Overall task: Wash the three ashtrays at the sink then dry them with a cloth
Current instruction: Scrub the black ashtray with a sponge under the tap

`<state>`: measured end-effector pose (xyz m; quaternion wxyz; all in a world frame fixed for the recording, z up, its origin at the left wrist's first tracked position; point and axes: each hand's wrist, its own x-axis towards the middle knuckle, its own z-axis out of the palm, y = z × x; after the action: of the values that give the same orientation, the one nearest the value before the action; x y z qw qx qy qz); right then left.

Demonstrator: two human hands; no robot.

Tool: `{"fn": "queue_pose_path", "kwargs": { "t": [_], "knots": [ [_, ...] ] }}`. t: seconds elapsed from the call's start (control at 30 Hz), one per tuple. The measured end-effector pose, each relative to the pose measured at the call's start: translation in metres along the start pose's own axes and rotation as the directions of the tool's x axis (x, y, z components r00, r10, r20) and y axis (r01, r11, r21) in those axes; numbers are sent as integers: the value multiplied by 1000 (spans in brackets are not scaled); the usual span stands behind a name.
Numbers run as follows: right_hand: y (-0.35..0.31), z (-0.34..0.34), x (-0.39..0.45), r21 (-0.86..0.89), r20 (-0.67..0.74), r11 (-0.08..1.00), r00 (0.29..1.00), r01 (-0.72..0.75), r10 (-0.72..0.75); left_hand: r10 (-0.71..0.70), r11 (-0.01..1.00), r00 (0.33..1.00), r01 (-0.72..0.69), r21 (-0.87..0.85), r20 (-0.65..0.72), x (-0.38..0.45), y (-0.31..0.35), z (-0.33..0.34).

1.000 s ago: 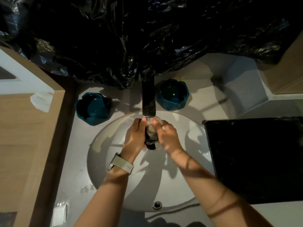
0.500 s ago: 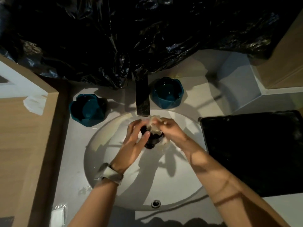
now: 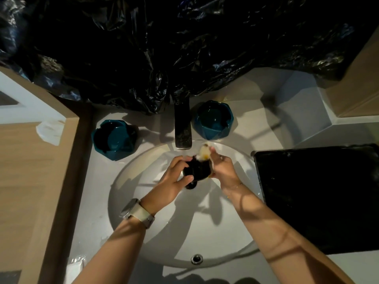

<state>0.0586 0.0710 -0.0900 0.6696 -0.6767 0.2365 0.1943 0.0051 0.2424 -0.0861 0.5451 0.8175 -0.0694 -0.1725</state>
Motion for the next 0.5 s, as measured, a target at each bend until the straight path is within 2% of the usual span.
{"fn": "queue_pose_path", "kwargs": {
  "t": [0.1, 0.2, 0.3, 0.4, 0.5],
  "knots": [
    [0, -6, -10, 161, -95, 982, 992, 95, -80, -130, 948, 991, 110, -298, -46, -2, 7, 1],
    [-4, -15, -12, 194, -44, 969, 988, 156, -151, -245, 845, 964, 158, -510, -107, 2, 12, -1],
    [-2, -12, -13, 157, -18, 973, 985, 171, -170, -336, 662, 939, 186, -726, -65, 8, 19, 3],
    [-3, -4, -16, 103, -110, 957, 960, 270, -258, -373, 593, 927, 213, -777, -31, 12, 22, 8],
    [-7, 7, -20, -29, -92, 924, 919, 382, -383, -393, 584, 918, 209, -784, -48, 10, 17, 15]
  ]
}}
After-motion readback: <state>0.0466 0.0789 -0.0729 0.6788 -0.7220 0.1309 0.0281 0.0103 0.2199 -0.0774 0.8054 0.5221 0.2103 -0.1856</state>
